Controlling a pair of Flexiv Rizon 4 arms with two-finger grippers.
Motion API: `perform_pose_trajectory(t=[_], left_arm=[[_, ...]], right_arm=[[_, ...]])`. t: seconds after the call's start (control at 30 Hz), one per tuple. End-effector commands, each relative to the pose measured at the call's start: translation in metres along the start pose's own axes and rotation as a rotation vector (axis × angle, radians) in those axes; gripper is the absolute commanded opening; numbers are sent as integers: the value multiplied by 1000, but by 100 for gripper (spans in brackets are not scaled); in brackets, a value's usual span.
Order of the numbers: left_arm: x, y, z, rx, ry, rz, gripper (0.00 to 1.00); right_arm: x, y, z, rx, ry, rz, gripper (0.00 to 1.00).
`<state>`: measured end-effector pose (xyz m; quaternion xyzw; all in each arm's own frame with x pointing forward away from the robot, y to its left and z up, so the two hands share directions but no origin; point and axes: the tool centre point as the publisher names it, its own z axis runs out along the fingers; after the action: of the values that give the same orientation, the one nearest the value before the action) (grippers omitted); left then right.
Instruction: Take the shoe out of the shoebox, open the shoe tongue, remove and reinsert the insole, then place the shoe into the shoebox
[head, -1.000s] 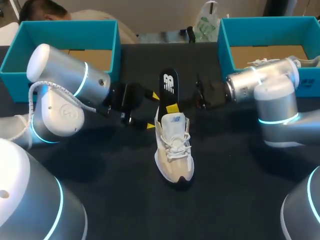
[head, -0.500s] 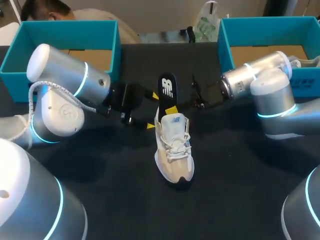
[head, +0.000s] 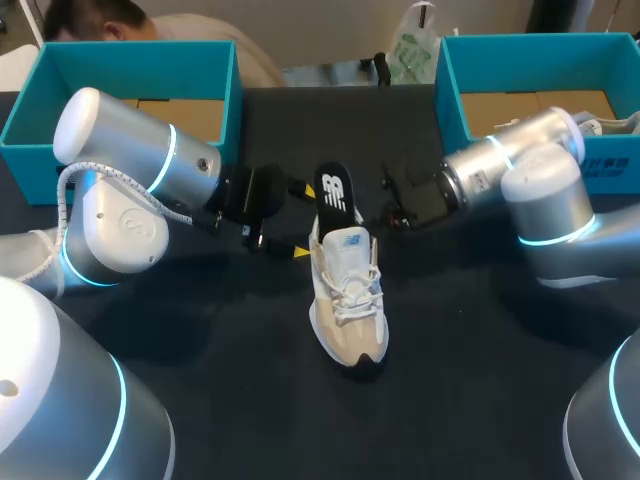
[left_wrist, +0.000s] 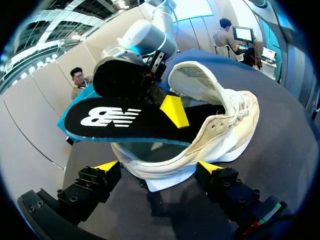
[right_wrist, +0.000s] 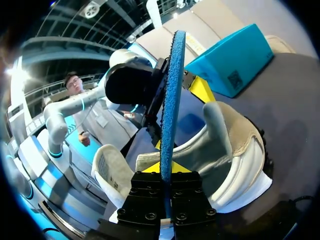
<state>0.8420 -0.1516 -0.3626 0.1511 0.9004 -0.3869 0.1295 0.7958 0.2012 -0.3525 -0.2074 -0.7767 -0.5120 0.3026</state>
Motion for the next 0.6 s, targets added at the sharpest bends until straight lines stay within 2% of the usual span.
perform_pose_trajectory(t=[0.03,0.07,0.27,0.53,0.6], left_arm=[[0,-1,0,-3,1,0,100],[0,-1,0,-3,1,0,100],[0,-1,0,-3,1,0,100],[0,-1,0,-3,1,0,100],[0,-1,0,-3,1,0,100]], right_arm=[[4,-2,0,-11,-14,-8,0],[4,0,-1,-14,-15,-13,7],[4,13,-6,-3,-34,-52,14],[-6,27,-11,19,-32,-81,15],[-11,28,-10,26,-26,-78,8]])
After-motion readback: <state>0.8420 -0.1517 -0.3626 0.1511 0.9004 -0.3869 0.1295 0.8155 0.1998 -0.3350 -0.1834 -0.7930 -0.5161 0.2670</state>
